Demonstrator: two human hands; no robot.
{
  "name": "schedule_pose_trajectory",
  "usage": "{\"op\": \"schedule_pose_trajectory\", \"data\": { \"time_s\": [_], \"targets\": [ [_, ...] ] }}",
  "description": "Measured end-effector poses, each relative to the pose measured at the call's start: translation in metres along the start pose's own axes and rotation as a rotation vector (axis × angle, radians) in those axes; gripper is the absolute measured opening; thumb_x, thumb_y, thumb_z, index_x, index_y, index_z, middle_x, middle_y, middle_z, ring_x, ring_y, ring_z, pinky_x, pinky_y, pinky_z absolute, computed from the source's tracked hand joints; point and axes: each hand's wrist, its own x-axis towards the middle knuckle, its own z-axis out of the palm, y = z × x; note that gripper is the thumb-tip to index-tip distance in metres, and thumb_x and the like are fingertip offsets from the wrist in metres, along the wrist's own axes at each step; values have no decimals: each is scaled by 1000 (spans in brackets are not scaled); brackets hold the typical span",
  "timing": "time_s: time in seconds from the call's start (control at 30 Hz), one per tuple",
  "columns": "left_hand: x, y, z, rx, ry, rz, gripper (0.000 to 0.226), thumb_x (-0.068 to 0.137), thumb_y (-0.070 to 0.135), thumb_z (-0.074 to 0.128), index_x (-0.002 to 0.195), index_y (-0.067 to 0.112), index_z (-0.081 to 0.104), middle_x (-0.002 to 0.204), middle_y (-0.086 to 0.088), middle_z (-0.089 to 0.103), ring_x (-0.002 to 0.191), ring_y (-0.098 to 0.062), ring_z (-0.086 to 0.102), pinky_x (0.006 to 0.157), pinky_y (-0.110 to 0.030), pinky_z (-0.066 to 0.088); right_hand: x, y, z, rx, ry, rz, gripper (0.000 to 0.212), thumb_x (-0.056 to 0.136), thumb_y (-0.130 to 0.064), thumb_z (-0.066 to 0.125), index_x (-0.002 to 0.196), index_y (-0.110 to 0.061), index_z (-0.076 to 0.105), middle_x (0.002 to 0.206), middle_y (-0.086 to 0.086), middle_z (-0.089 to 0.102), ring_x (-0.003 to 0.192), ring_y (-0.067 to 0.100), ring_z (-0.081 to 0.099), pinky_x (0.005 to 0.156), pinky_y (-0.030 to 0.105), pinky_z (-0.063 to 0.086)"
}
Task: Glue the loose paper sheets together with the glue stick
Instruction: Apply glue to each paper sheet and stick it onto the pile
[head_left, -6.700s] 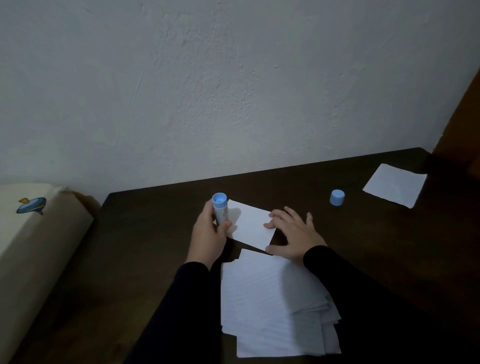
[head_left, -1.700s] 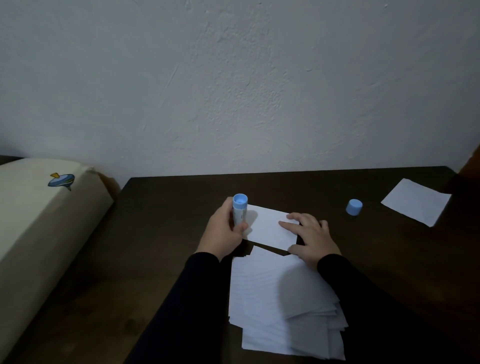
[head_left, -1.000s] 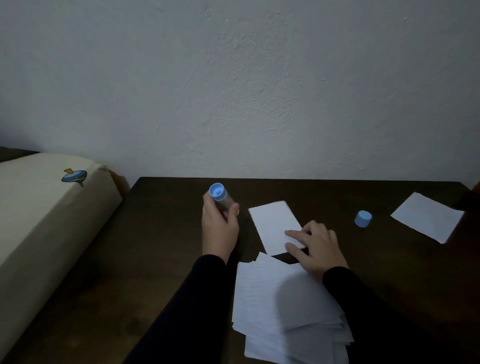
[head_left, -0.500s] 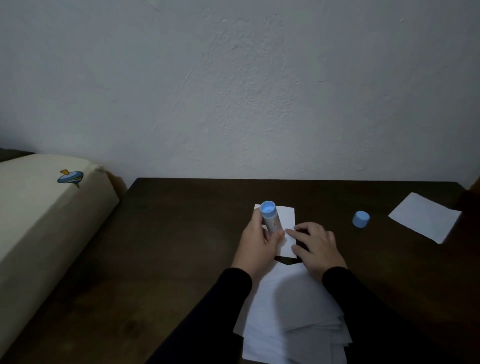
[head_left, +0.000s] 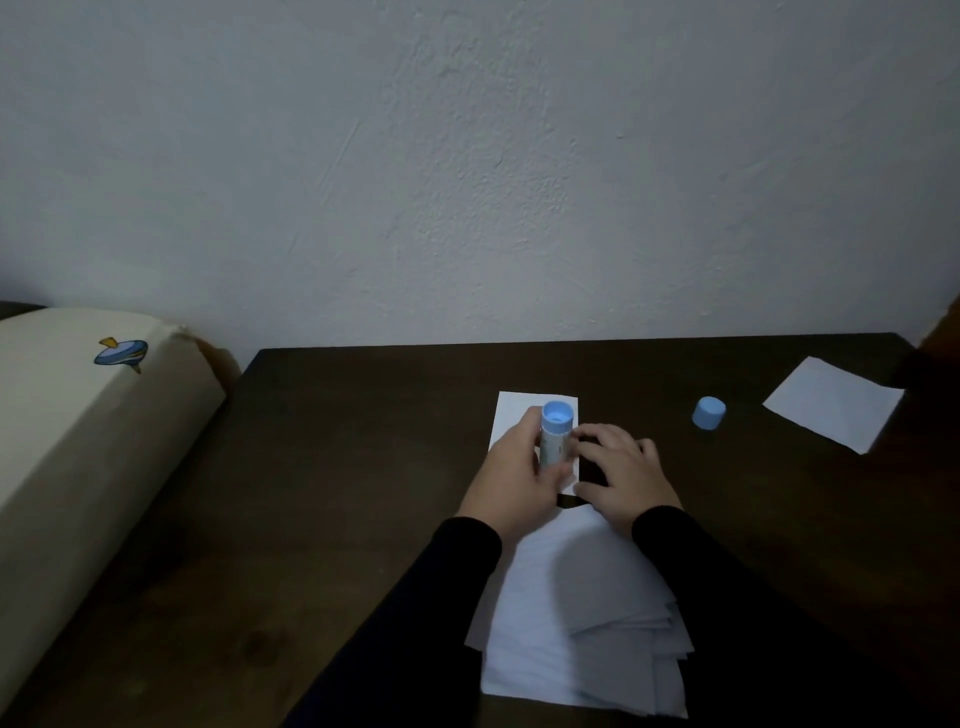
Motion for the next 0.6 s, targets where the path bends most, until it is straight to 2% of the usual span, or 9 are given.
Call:
{"op": "schedule_pose_trajectory", "data": {
  "time_s": [0.17, 0.23, 0.33, 0.5, 0.6],
  "targets": [
    [2, -3, -9, -14, -1, -35, 26, 90, 12, 61, 105, 29, 50, 92, 13, 59, 82, 13, 54, 65, -11, 40, 0, 0, 0, 2, -9, 3, 52, 87, -30, 59, 137, -35, 47, 146, -13, 35, 138, 9, 22, 111, 38, 16],
    [2, -5, -16, -35, -5, -68, 30, 90, 14, 63, 105, 35, 49, 96, 15, 58, 87, 14, 54, 64, -9, 40, 1, 1, 0, -4, -21, 9, 53, 88, -30, 59, 138, -35, 46, 147, -13, 34, 139, 9, 21, 112, 38, 15],
    [3, -8, -24, -52, -18, -106, 38, 90, 16, 65, 107, 42, 43, 100, 19, 56, 90, 5, 54, 67, -11, 38, 1, 1, -1, -4, -28, 14, 54, 88, -30, 59, 139, -35, 45, 147, -13, 33, 140, 9, 20, 113, 39, 13],
    [4, -16, -32, -41, -11, -123, 48, 90, 14, 65, 99, 52, 38, 98, 25, 51, 91, 8, 49, 72, -12, 36, 2, 0, -2, -3, -43, 18, 54, 88, -30, 59, 140, -36, 43, 148, -13, 33, 140, 9, 20, 115, 42, 13],
    [4, -19, -38, -25, 5, -137, 47, 91, 12, 64, 113, 44, 38, 97, 28, 47, 94, 6, 47, 84, -19, 35, 2, 1, -1, -10, -36, 13, 54, 88, -30, 58, 140, -35, 44, 147, -13, 34, 140, 9, 20, 115, 42, 13]
  ]
}}
